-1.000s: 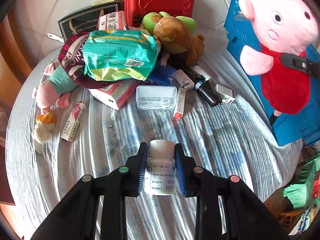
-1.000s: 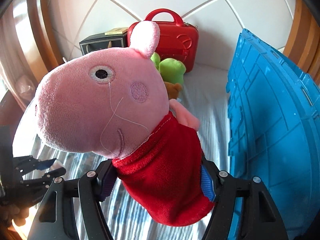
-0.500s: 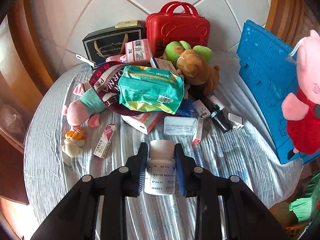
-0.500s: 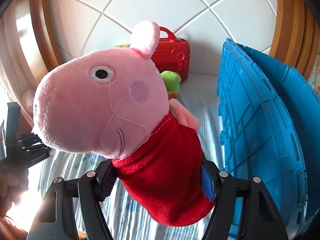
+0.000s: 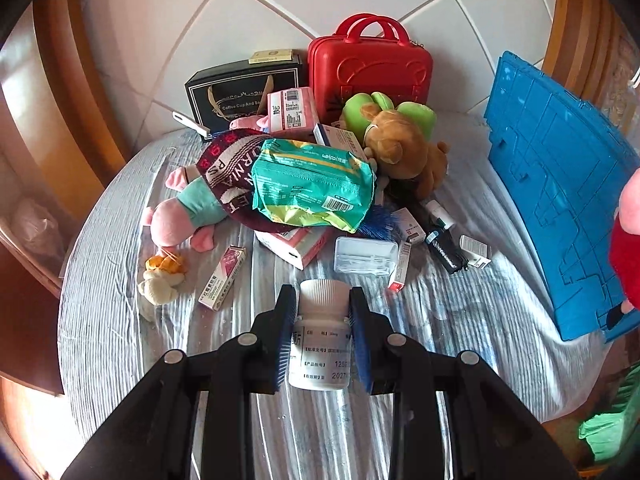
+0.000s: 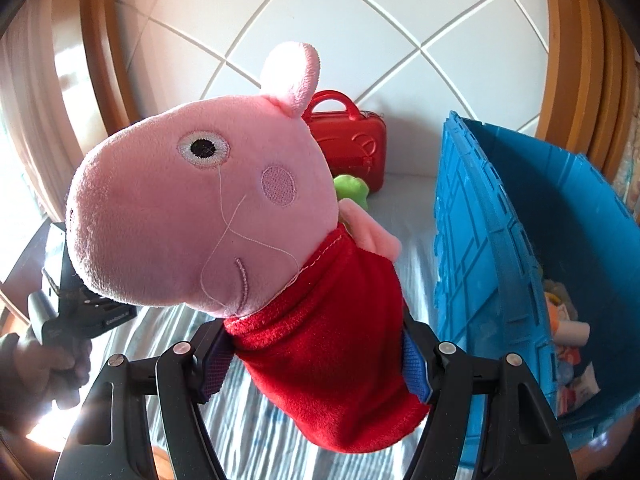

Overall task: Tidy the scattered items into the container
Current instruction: 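Lift and carry the pill bottle and Peppa plush over the blue crate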

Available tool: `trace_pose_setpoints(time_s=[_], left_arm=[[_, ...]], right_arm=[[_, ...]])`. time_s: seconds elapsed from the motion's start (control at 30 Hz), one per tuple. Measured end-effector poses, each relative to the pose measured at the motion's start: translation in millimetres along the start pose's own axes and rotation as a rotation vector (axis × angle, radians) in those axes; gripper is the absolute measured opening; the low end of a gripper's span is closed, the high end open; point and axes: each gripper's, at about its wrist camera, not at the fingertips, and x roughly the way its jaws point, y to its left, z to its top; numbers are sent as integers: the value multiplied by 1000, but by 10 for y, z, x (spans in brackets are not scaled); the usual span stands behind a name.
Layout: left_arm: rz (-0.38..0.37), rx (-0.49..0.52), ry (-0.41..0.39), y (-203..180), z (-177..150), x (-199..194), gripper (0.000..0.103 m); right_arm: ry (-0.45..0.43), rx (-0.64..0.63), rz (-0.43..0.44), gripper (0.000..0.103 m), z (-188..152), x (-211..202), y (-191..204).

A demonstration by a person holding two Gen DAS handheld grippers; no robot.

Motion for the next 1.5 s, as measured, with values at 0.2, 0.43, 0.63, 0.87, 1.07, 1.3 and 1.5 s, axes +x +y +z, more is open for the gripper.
trace_pose_setpoints(time_s=[0.2, 0.43, 0.63, 0.87, 1.07, 1.3, 1.5], left_arm=[[38, -28, -8, -92, 1, -125, 26], [54, -41, -79, -403, 295, -468, 26], [45, -48, -149, -875, 645, -769, 26], [-8, -8, -211, -1613, 1020, -1066, 26], [-70, 74, -255, -2284, 1291, -1222, 26], [-141, 169, -259, -2972, 1509, -1211, 26], [-179, 238, -269, -3480, 1692, -1214, 26]], right_arm=[[-25, -45, 32, 70, 77, -212, -31], [-82, -49, 71, 70, 232, -558, -324], [-129, -33, 89, 71, 375, -851, -747], [-168, -12, 62, 71, 442, -1171, -1336], [-180, 37, -7, 71, 444, -1407, -1862], [-182, 132, -94, 71, 394, -1589, -2514], [-165, 184, -146, 71, 331, -1658, -2939]])
